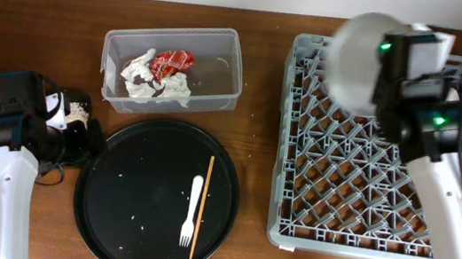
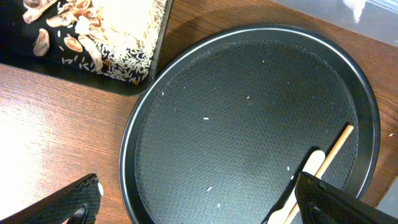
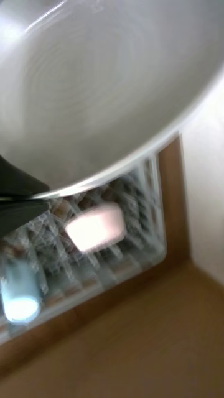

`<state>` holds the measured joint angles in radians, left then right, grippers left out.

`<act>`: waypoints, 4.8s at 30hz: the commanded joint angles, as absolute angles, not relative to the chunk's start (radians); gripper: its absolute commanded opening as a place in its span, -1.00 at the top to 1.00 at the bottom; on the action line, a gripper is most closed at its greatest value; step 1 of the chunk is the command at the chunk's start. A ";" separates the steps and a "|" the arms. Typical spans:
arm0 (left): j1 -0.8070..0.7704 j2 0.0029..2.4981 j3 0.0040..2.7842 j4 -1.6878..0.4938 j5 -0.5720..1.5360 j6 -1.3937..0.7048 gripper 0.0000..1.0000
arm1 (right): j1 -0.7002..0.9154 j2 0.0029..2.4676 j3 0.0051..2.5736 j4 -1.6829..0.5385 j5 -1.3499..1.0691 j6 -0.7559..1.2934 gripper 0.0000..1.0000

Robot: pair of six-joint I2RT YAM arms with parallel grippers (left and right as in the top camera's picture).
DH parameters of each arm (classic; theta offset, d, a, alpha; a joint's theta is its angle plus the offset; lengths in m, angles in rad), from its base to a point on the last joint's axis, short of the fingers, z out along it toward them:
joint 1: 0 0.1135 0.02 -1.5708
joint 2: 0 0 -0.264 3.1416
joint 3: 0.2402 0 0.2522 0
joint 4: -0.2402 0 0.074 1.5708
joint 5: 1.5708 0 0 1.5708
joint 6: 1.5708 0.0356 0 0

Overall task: Sort waste into correct bins and load items into the dishwasher rack
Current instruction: 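Carry the plate into the rack, stand it upright, open right gripper, then reach the right gripper to the wooden chopstick and grasp it, then carry the chopstick with the right gripper and place it in the rack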

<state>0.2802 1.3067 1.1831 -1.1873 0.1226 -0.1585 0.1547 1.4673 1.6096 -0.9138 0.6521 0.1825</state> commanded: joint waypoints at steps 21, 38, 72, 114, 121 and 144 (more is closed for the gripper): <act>0.284 1.294 1.197 -1.190 0.126 -0.168 -0.98 | 0.262 1.860 1.616 -0.958 0.783 0.139 0.17; 0.284 1.294 1.197 -1.187 0.126 -0.168 -0.98 | -0.237 1.602 1.615 -1.007 0.209 0.173 0.86; 0.284 1.294 1.197 -1.183 0.126 -0.168 -0.99 | 0.566 1.619 1.613 -1.304 -0.240 0.207 0.00; 0.284 1.294 1.197 -1.184 0.126 -0.168 -0.98 | 0.739 1.935 1.364 -0.936 0.150 0.418 -0.10; 0.284 1.294 1.196 -1.184 0.126 -0.168 -0.98 | 0.741 1.937 1.392 -0.983 0.045 0.415 -0.10; 0.284 1.294 1.196 -1.187 0.126 -0.168 -0.98 | 0.773 1.934 1.249 -0.837 0.034 0.419 0.92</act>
<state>0.2802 1.3060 1.1839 -1.1862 0.1226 -0.1585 0.7677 1.9472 1.2533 -0.8276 0.0284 0.4217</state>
